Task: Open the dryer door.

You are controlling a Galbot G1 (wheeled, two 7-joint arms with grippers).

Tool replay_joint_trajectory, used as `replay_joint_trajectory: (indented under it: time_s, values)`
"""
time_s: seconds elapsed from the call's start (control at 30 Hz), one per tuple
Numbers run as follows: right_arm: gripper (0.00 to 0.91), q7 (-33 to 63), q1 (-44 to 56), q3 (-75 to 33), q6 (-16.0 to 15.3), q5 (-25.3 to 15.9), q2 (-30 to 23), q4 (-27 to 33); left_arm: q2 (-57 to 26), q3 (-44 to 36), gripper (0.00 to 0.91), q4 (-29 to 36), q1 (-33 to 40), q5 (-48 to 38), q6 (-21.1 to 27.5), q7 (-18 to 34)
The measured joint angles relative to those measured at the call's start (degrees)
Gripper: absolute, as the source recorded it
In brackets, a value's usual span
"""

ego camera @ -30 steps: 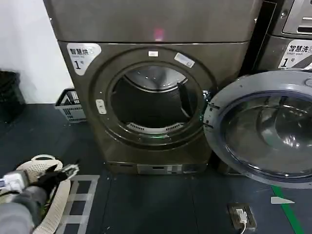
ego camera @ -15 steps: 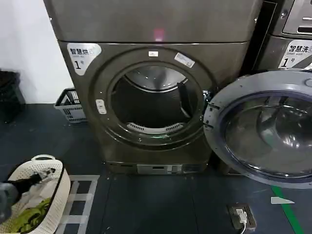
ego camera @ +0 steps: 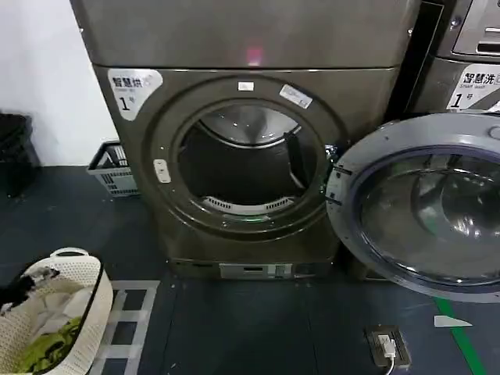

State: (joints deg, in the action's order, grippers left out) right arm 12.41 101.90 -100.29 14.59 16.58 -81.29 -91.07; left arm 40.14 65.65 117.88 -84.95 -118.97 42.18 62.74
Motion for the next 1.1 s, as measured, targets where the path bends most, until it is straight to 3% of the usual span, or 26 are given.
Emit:
replay_joint_trajectory:
  time_s: [0.37, 1.1]
  values:
    - [0.907, 0.0, 0.0, 0.0, 0.4, -0.2, 0.2, 0.6, -0.4, -0.2, 0.907, -8.4, 0.7, -0.5, 0.0, 0.4]
    - [0.907, 0.2, 0.1, -0.2, 0.3, -0.4, 0.1, 0.9, 0.0, -1.5, 0.907, -11.4, 0.4, 0.4, 0.0, 0.9]
